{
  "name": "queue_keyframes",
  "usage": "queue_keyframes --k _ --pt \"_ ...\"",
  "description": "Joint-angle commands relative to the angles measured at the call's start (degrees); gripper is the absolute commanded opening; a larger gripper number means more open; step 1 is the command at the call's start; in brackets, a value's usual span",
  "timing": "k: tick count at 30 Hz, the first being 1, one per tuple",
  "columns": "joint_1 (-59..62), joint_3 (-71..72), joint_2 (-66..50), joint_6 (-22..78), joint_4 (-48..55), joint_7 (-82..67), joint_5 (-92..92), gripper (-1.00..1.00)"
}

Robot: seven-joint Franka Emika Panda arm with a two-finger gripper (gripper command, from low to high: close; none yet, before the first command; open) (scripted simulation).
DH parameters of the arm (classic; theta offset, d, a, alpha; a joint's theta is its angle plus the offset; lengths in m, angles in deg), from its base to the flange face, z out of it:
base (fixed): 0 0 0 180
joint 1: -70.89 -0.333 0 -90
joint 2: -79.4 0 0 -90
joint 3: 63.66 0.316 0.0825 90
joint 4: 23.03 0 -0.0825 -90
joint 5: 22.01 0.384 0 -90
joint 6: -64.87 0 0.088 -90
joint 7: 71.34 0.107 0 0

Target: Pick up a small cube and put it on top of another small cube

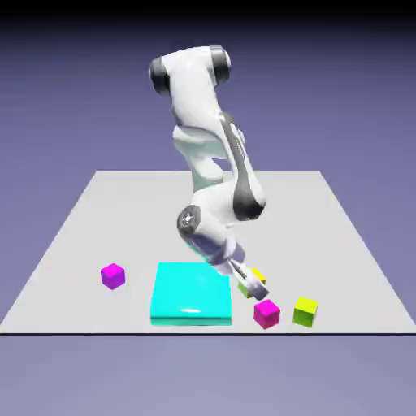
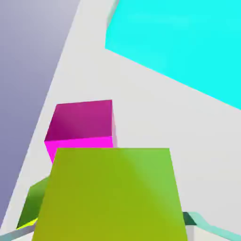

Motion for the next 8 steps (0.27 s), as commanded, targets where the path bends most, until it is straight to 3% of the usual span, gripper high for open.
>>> queue_keyframes --k 1,4,5,8 --pt "-1.06 -0.10 -2.01 -2.44 -0.30 -0.28 -0.01 -1.00" --pt "-3.73 -0.36 -7.06 -8.67 -1.04 -1.18 0.31 -1.00" --pt "-3.73 -0.36 -7.06 -8.67 -1.04 -1.19 0.31 1.00" --pt "-1.60 -0.16 -3.03 -3.69 -0.45 -0.46 0.06 1.00"
